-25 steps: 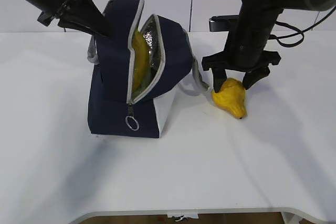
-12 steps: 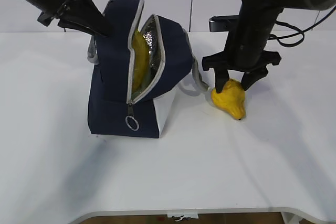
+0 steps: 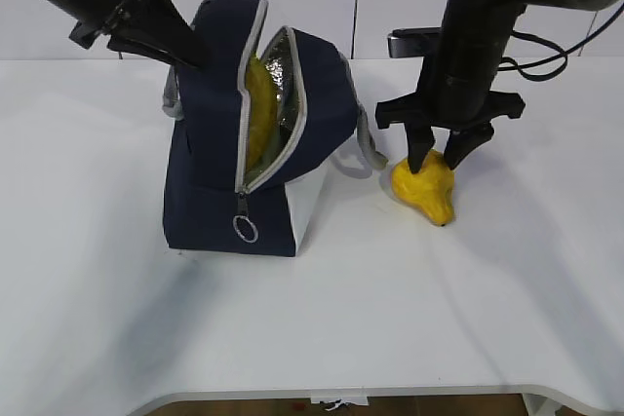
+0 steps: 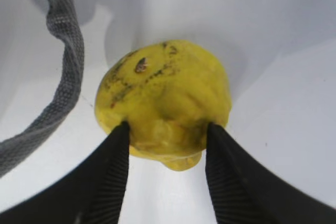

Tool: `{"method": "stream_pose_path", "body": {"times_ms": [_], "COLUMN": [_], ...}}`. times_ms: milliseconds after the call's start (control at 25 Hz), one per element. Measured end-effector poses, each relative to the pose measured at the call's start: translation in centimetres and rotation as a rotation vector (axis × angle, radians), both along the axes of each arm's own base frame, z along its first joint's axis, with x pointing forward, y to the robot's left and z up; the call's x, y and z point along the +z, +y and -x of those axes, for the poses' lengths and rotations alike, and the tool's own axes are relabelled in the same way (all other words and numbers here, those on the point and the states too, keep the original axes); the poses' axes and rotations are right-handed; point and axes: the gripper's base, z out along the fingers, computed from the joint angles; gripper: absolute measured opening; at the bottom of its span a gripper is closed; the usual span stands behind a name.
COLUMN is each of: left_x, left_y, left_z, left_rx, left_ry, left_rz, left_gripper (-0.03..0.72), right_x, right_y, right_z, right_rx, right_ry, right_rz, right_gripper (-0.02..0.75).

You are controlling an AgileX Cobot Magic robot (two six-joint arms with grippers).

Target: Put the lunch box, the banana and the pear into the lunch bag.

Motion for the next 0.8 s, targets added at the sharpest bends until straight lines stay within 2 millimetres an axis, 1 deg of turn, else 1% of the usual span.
{"method": "stream_pose_path", "body": {"times_ms": [240, 360, 560, 680, 800], "left_x": [0.0, 0.0, 0.0, -0.1, -0.1], "left_y": [0.0, 0.0, 0.0, 0.1, 0.1], "left_z": [0.0, 0.0, 0.0, 0.0, 0.0], "left_rx": [0.0, 0.0, -0.001, -0.002, -0.003], "left_ry": [0.0, 0.0, -0.001, -0.003, -0.004], "left_rz": [0.0, 0.0, -0.006, -0.016, -0.022], "left_gripper": [0.015, 0.015, 0.015, 0.015, 0.015], "right_x": [0.6, 1.6, 3.5, 3.3, 2.6], "right_y": [0.3, 0.3, -0.1, -0.4, -0.8], "right_z": [0.3, 0.7, 1.7, 2.8, 3.9], "right_rx": [0.04, 0.053, 0.06, 0.059, 0.059], "right_ry": [0.017, -0.001, -0.03, -0.006, 0.037], "right_rz": [-0.038, -0.044, -0.047, -0.04, -0.026], "right_gripper": [0.35, 0.35, 0.349, 0.349, 0.349]}}
